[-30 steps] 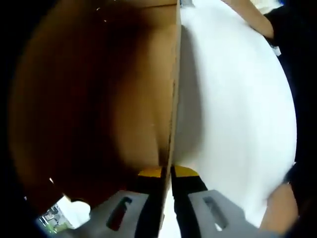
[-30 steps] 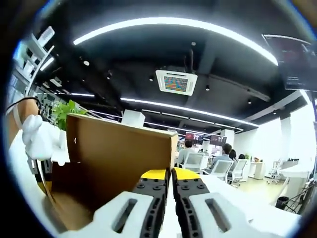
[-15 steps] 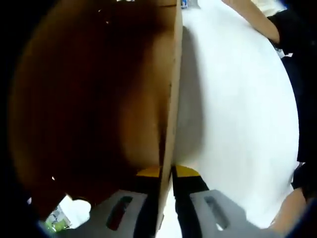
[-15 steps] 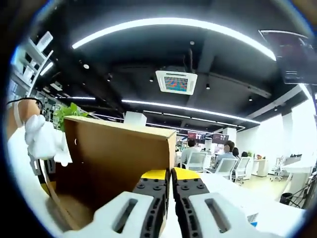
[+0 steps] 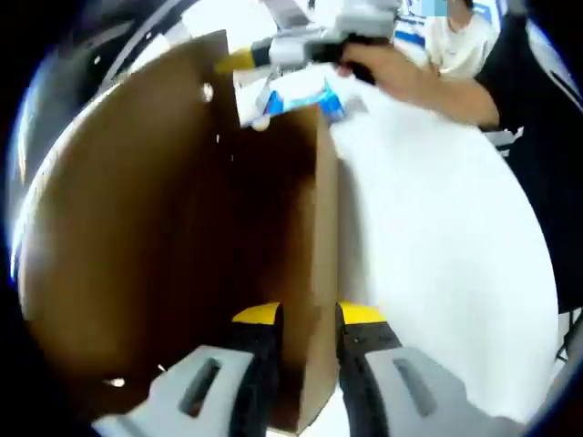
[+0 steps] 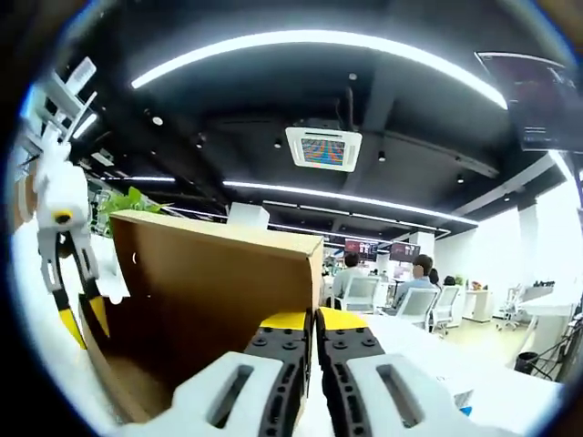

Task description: Operate the shoe box by opening the lid, removing the specified soft item, and placing it in the target area until the item is outside and the box remains undamaged.

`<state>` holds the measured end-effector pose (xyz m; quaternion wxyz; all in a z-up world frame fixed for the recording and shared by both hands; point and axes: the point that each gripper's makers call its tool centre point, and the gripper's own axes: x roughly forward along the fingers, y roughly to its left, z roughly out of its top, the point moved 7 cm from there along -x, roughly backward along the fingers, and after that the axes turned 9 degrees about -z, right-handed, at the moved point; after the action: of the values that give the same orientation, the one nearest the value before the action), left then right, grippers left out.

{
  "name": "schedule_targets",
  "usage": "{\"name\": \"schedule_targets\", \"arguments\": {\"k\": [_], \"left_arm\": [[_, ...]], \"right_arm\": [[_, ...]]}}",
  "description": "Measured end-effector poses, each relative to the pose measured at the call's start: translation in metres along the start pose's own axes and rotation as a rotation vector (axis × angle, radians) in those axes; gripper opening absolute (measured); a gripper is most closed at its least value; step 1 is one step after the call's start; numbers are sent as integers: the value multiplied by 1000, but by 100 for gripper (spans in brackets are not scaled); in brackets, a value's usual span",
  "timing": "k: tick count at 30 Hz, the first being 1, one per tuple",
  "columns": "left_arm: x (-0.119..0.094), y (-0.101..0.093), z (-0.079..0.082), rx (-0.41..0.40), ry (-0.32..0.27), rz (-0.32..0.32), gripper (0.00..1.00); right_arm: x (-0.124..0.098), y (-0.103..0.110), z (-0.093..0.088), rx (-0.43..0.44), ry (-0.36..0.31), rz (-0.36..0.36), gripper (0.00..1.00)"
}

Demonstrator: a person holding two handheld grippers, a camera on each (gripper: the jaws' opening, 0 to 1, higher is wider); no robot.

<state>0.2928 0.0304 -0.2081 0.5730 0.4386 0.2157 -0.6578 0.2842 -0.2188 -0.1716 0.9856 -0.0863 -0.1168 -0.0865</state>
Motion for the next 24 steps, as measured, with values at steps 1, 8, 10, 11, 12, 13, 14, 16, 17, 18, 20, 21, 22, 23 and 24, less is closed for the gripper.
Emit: {"name": "schedule_targets", "arguments": {"k": [1,8,10,11,12,13,14,16,17,18,20,21,22,23,24], "left_arm": [[-4,-6,5,6,-32,-7,25],[-36,-38,35,37,-335,-6,34],[-45,-40,38,26,-378,14,40],[-50,-39,38,18,-386,42,43],[-55,-36,37,13,-373,70,44],[-62,-37,37,13,-361,83,45],[-68,-37,38,12,-360,98,46],[-82,-35,41,9,-370,140,49],[-89,-35,43,5,-374,155,50],[-97,-33,45,8,-384,188,50],[-111,-29,51,29,-401,241,49],[-116,-27,53,25,-406,249,50],[-119,-25,55,20,-408,257,51],[-123,-20,56,9,-406,279,53],[-127,-15,56,3,-394,304,55]], "right_arm": [[0,0,-1,-4,2,-2,1],[-1,-3,-5,21,21,-7,1],[-1,-3,-5,21,22,-7,1],[-2,-3,-5,22,22,-5,1],[-2,-2,-5,18,22,-5,1],[-2,-2,-5,15,21,-6,1],[-2,-1,-5,11,21,-8,1],[-3,-1,-6,0,22,-9,1],[-3,-1,-5,4,22,-7,1],[-4,-1,-4,9,22,-6,1],[-4,-1,-5,5,22,-5,1],[-4,-1,-6,3,22,-5,1],[-4,-1,-5,6,22,-3,1],[-5,-1,-5,6,22,-2,1],[-5,-2,-4,14,26,0,1]]}}
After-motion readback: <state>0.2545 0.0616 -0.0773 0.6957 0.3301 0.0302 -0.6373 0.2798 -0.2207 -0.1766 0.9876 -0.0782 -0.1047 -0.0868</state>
